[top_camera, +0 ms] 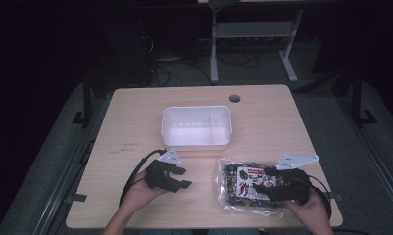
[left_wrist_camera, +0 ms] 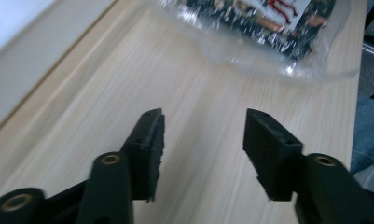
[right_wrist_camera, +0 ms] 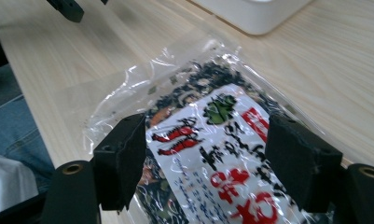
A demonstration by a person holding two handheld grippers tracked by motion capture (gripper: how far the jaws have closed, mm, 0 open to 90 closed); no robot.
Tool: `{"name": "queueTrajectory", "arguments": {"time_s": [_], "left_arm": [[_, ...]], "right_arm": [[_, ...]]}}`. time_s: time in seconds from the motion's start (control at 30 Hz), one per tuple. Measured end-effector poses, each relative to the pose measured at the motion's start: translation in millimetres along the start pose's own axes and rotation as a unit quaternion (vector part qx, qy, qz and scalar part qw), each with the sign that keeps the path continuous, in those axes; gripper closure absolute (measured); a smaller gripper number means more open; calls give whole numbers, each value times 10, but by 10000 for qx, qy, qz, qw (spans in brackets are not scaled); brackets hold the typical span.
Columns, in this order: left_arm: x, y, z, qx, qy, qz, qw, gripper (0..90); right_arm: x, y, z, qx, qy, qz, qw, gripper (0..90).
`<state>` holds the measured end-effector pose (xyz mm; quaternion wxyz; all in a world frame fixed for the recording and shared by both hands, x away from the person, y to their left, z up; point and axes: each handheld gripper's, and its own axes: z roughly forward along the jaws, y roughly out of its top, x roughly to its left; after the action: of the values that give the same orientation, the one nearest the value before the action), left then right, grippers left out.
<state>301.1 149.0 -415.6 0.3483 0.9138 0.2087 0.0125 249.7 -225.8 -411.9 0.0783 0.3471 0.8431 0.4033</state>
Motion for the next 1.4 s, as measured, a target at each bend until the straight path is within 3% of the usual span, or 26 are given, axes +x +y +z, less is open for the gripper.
{"name": "queueTrajectory", "arguments": {"time_s": [0.13,0.23,0.6,0.63,0.77,1.1,1.13,1.17,1.27,1.3,1.4], "left_arm": [[-41,208,131,45,-263,136,9996,581],[-64,313,231,164,-346,246,9990,613],[-173,651,558,498,-462,545,9962,810],[-184,672,592,545,-460,596,9957,830],[-223,733,715,684,-477,690,9941,890],[-224,761,929,999,-437,667,9918,894],[-227,759,940,1015,-427,669,9917,894],[-237,757,960,1042,-425,679,9913,894],[-246,757,975,1062,-402,710,9910,894],[-245,757,977,1067,-404,708,9909,895],[-243,754,990,1110,-397,691,9906,895]], "right_arm": [[-39,-37,-88,41,-247,184,9995,289],[-58,-50,-115,14,-285,263,9992,294],[-230,-139,-283,-22,-670,714,9952,329],[-280,-164,-318,-33,-805,827,9933,344],[-369,-224,-369,-1,-942,1004,9905,383],[-539,-344,-425,232,-1196,1404,9826,463],[-576,-370,-438,285,-1313,1538,9789,498],[-596,-387,-442,292,-1341,1608,9774,510],[-641,-425,-447,358,-1314,1759,9749,526],[-676,-460,-450,390,-1266,1920,9724,534],[-709,-486,-444,419,-1167,2027,9714,533]]}}
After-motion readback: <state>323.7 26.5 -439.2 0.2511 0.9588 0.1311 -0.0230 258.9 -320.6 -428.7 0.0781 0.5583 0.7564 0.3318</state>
